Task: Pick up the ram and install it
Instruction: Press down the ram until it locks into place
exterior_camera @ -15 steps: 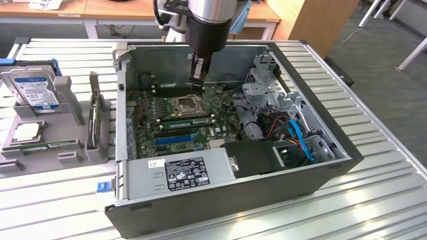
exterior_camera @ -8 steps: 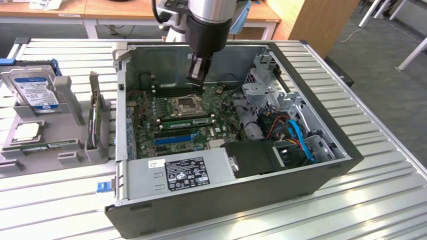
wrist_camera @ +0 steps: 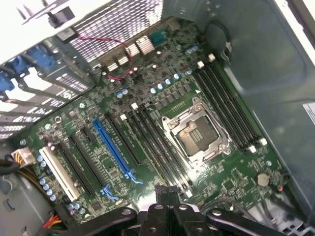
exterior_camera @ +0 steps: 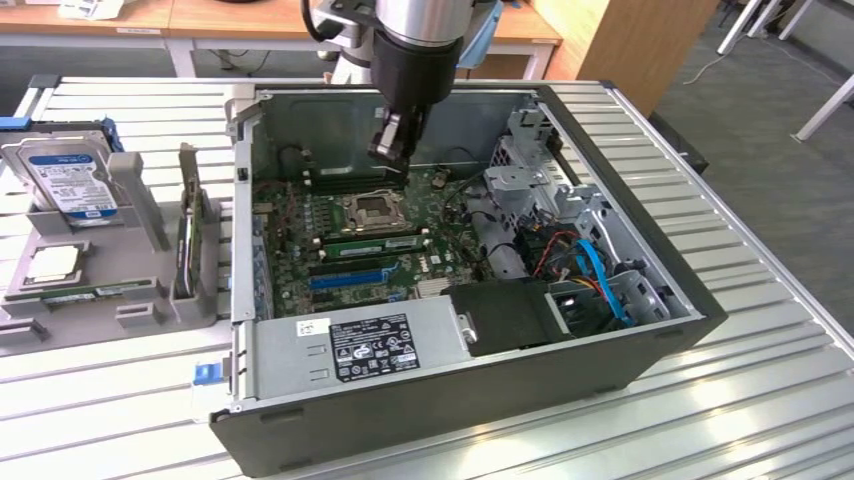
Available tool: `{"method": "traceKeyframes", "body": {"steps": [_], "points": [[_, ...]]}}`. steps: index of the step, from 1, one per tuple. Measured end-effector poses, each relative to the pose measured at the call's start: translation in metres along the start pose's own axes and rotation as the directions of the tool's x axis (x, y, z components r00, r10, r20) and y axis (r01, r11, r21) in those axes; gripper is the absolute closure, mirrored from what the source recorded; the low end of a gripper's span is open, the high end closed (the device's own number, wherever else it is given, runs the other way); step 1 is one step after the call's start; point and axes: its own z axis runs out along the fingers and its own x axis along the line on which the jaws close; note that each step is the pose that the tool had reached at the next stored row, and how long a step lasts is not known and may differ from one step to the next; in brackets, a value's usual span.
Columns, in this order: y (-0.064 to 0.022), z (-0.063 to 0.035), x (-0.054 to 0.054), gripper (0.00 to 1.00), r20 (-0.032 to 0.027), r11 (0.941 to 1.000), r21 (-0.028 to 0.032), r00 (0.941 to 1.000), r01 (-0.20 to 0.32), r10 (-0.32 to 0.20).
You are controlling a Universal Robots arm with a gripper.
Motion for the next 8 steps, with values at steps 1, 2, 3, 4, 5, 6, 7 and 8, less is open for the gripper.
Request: {"method": "traceKeyframes", "body": {"steps": [1, 2, 3, 4, 5, 6, 7, 8], "points": [[0.0, 0.0, 0.0, 0.9, 0.0006, 0.9999, 0.0007, 0.9999, -0.014, 0.014], [0.0, 0.0, 0.0, 0.9, 0.0011, 0.9996, 0.0015, 0.9996, -0.028, 0.028], [0.0, 0.0, 0.0, 0.9, 0.0018, 0.999, 0.0025, 0.999, -0.044, 0.044], [0.0, 0.0, 0.0, 0.9, 0.0023, 0.9982, 0.0033, 0.9982, -0.059, 0.059], [0.0, 0.0001, 0.0, 0.9, 0.003, 0.9972, 0.0041, 0.9972, -0.074, 0.074], [0.0, 0.0001, 0.0, 0.9, 0.0037, 0.996, 0.005, 0.996, -0.089, 0.089], [0.0, 0.0001, 0.0, 0.9, 0.0042, 0.9946, 0.0058, 0.9946, -0.104, 0.104], [0.0, 0.0001, 0.0, 0.9, 0.0049, 0.9928, 0.0066, 0.9928, -0.119, 0.119]]}}
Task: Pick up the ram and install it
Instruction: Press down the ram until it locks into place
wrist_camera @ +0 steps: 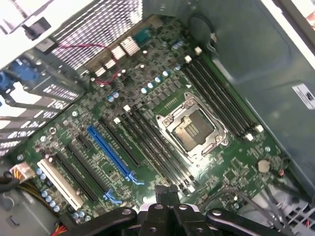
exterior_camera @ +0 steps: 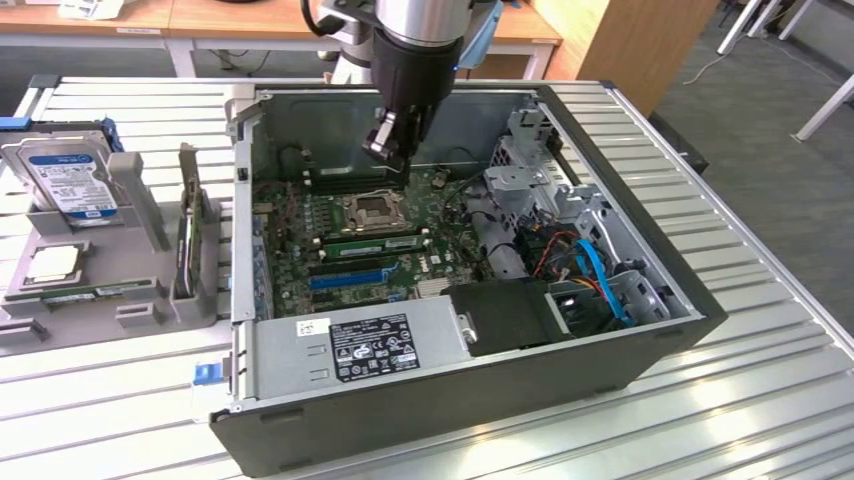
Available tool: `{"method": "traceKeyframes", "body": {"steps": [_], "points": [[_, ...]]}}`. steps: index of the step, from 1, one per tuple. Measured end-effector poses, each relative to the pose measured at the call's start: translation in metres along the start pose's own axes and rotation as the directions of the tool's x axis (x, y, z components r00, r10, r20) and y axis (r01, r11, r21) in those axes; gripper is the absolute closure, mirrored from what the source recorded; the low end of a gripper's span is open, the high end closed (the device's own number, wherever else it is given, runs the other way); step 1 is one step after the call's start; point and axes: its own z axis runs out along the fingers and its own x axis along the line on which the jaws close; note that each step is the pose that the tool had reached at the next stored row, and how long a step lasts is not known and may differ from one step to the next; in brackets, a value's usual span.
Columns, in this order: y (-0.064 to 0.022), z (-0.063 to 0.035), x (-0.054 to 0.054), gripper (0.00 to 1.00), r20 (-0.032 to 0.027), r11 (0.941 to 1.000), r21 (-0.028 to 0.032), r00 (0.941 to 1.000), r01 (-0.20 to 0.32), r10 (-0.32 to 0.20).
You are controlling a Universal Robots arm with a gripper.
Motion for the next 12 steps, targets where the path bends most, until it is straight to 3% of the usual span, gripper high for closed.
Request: {"method": "traceKeyframes", "body": {"steps": [4, 5, 12], "points": [[0.0, 0.0001, 0.0, 0.9, 0.0025, 0.9981, 0.0035, 0.9981, -0.061, 0.061], [0.0, 0.0001, 0.0, 0.9, 0.0039, 0.9953, 0.0054, 0.9953, -0.096, 0.096], [0.0, 0.0001, 0.0001, 0.9, 0.0087, 0.9792, 0.0111, 0.9792, -0.203, 0.203]]}}
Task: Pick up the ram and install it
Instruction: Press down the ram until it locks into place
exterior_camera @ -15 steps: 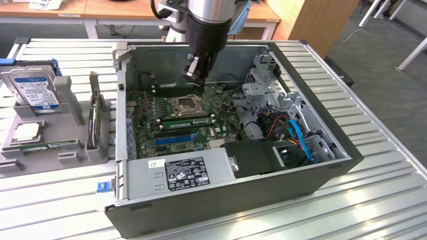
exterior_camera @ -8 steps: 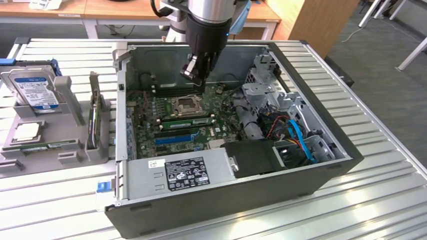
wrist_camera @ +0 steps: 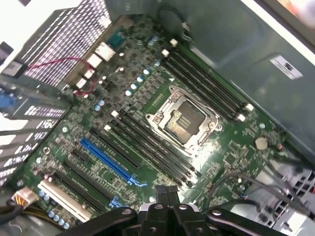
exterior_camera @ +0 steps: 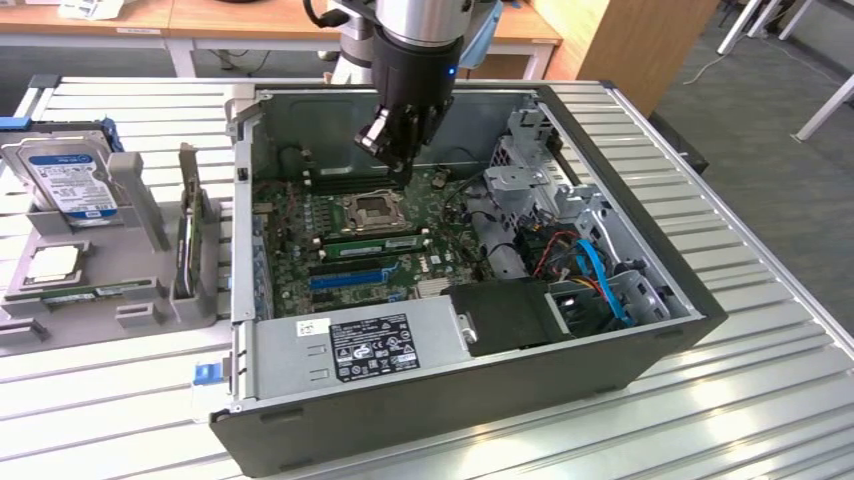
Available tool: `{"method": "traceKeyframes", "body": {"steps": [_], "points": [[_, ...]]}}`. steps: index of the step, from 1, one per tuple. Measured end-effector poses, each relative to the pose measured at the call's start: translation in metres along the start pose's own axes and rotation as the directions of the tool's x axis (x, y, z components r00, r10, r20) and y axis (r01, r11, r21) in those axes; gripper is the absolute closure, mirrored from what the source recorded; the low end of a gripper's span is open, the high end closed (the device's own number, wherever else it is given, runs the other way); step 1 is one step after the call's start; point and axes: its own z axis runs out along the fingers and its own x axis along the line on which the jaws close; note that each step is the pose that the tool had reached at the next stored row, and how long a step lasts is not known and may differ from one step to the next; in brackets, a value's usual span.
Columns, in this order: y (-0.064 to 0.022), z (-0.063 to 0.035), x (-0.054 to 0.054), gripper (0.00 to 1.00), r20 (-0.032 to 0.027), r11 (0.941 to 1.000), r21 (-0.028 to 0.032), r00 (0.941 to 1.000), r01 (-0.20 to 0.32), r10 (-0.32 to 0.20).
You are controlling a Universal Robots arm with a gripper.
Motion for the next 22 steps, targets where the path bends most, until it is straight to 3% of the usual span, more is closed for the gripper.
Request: {"method": "traceKeyframes", "body": {"steps": [6, 12, 22], "points": [[0.0, 0.0001, 0.0, 0.9, 0.0041, 0.995, 0.0055, 0.995, -0.1, 0.1], [0.0, 0.0001, 0.0, 0.9, 0.0087, 0.9799, 0.0108, 0.9799, -0.199, 0.199], [0.0001, 0.0001, 0.0, 0.9, 0.0095, 0.9748, 0.0106, 0.9748, -0.223, 0.223]]}}
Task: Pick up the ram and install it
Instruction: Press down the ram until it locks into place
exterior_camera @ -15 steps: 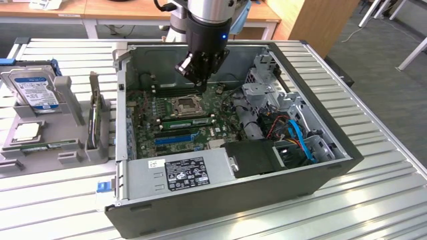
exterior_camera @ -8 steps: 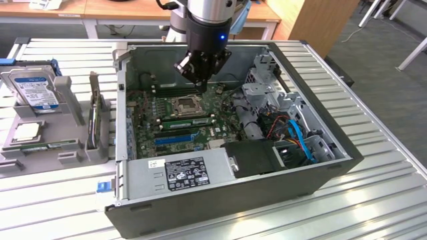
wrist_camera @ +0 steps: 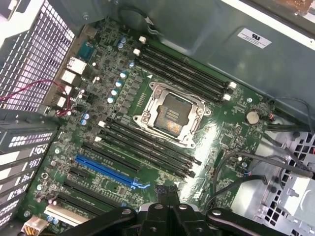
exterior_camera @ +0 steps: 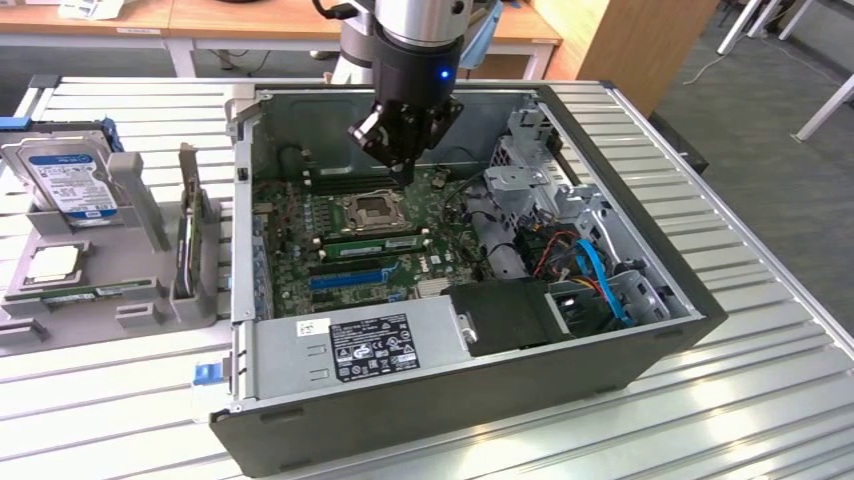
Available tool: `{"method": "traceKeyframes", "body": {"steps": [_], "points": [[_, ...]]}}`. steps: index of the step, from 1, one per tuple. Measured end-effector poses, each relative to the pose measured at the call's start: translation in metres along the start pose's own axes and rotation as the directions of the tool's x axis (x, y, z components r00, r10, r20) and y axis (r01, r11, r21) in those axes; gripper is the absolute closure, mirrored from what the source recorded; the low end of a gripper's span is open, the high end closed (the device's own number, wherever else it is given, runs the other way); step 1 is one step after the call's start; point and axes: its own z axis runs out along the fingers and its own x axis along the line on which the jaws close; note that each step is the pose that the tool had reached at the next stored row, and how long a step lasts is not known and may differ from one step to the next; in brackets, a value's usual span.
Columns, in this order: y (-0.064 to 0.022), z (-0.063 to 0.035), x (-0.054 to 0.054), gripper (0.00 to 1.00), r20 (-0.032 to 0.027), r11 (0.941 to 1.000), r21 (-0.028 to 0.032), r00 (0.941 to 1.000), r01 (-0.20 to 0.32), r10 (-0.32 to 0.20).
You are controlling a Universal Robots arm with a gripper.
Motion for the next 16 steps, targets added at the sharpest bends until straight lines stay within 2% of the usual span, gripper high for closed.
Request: {"method": "traceKeyframes", "body": {"steps": [5, 7, 9, 13, 16], "points": [[0.0, 0.0, 0.0002, 0.9, -0.0006, 0.9988, 0.0018, 0.9988, -0.05, 0.05], [0.0001, 0.0, 0.0004, 0.9, -0.0031, 0.9977, 0.0017, 0.9977, -0.068, 0.068], [0.0002, 0.0, 0.0005, 0.9, -0.0113, 0.9967, -0.0012, 0.9966, -0.081, 0.081], [0.0002, -0.0001, 0.0005, 0.9, -0.0325, 0.9943, -0.0076, 0.9938, -0.107, 0.106], [0.0003, -0.0001, 0.0007, 0.9, -0.0393, 0.991, -0.0086, 0.9903, -0.134, 0.133]]}}
